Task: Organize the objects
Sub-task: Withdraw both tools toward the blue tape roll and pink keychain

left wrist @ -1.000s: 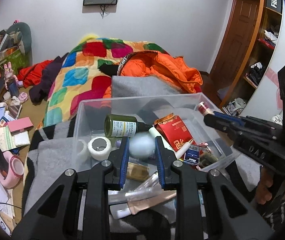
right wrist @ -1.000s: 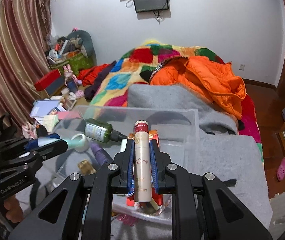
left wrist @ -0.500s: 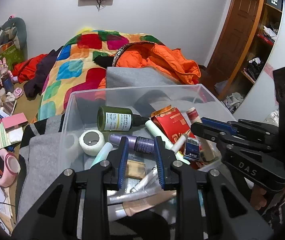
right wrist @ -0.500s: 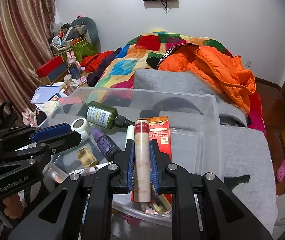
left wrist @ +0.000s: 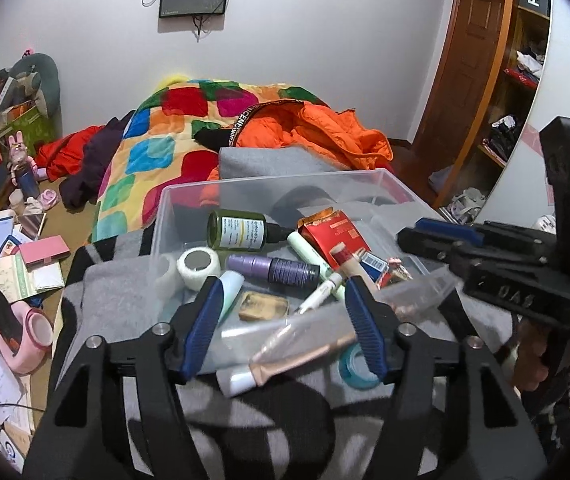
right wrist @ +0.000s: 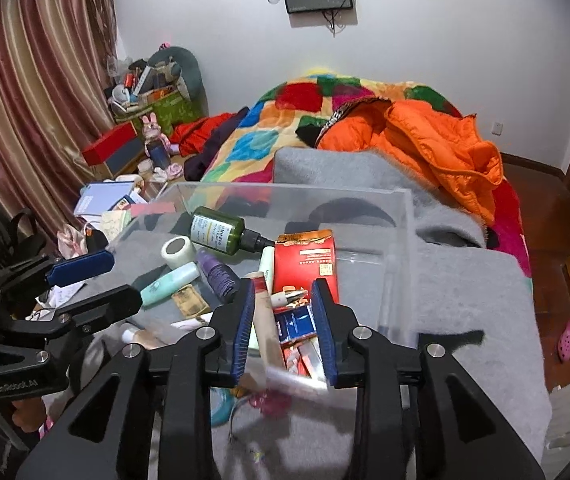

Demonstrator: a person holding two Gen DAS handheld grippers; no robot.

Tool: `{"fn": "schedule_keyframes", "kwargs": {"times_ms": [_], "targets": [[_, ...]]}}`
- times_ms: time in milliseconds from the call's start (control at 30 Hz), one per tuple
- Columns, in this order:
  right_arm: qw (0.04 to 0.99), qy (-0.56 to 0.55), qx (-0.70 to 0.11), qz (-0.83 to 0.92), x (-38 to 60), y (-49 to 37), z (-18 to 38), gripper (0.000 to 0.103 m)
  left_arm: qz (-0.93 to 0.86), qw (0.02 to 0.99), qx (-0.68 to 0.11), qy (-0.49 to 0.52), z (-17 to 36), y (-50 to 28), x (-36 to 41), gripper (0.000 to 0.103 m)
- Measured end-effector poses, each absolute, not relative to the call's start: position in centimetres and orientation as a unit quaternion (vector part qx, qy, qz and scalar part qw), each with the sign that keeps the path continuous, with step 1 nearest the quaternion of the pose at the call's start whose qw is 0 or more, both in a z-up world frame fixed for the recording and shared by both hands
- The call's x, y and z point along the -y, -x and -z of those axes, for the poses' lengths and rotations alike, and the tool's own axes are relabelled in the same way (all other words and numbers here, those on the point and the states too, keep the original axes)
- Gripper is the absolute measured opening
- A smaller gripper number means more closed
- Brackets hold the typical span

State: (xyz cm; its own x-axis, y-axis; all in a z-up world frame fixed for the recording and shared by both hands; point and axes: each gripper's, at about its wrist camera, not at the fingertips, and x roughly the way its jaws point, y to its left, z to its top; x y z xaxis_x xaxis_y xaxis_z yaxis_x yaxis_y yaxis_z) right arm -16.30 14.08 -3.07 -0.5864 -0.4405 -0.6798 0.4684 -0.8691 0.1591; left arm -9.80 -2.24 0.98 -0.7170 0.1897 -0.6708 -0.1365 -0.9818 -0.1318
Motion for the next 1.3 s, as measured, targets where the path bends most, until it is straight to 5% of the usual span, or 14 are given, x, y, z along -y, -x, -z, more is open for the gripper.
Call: {"fn": "schedule_keyframes", "kwargs": {"times_ms": [167,833,1033,1300], "targets": [[0.250,-0.358,-0.032,0.899,-14.9,14.0,2.4,0.038,-0.925,0.088,0.044,0.367,-0.9,7.7,2.6,0.068],[0.238,-0.440,-0.074,0.863,-13.4,12.9,9.7,0.039,-0.899,0.109,0.017,0.424,4.0,4.8,-0.3,0.070],[0.237,-0.436,-0.073,0.865,-12.9,12.8,10.1,0.019,-0.897,0.116,0.012,0.426,4.0,5.4,-0.9,0.070],[0.236,-0.429,-0.055,0.870,-14.5,12.2,9.5,0.013,-0.890,0.133,0.005,0.436,4.4,6.9,-2.8,0.070]]}}
